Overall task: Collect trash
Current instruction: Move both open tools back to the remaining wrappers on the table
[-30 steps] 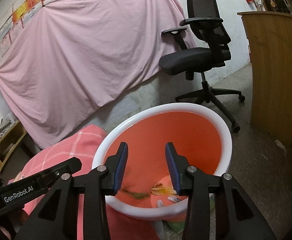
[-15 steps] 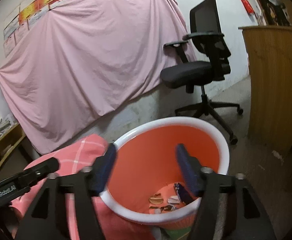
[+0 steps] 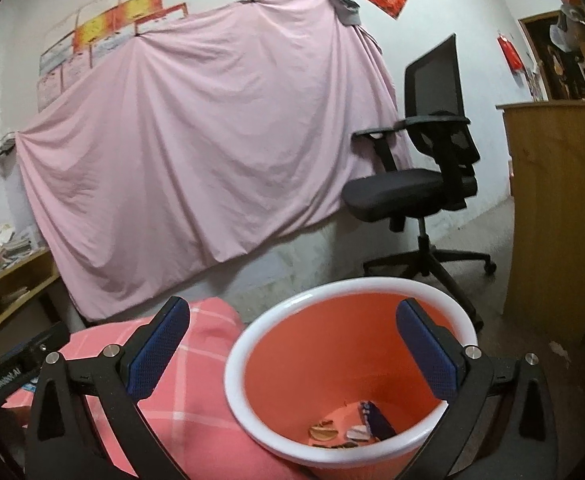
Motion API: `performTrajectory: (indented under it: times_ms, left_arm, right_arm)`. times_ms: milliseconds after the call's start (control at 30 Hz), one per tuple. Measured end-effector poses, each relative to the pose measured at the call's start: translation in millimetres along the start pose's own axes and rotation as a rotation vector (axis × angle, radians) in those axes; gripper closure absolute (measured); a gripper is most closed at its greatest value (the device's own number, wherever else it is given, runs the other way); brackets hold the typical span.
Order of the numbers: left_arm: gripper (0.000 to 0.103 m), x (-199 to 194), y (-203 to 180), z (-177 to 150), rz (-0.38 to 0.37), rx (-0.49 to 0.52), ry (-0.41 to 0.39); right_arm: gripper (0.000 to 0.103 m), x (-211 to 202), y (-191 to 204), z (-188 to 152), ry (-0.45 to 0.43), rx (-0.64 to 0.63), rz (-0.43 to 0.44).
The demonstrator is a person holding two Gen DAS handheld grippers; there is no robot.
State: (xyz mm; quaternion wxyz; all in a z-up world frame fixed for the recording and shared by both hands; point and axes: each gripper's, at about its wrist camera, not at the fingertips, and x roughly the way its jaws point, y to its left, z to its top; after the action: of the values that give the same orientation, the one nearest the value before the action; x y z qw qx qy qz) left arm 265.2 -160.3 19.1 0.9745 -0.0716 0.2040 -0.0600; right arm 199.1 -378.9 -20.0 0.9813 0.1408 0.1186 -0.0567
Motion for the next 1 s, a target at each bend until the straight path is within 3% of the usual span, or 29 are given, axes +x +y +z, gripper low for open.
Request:
performTrajectory:
  times_ms: [300,700,1000]
  left_arm:
    - [0.004,-34.7,25.5,5.5,0.07,0.022,-0.13]
    - [0.002,-90.4,93.6,8.8,0.175,-0.004,-0.29]
    - [0.002,-129.3,147.7,-7.7,0.256,-0.022,-0.344]
  right_arm:
    - [0.0,-9.9,33.1,4.3,-0.087,-0.035,0.068]
    - [0.0,-22.7,101.4,-3.8,-0.172,-0.095,0.229]
    - [0.0,-41.2,151.5,-12.2,-0.193,-0.209,0.373]
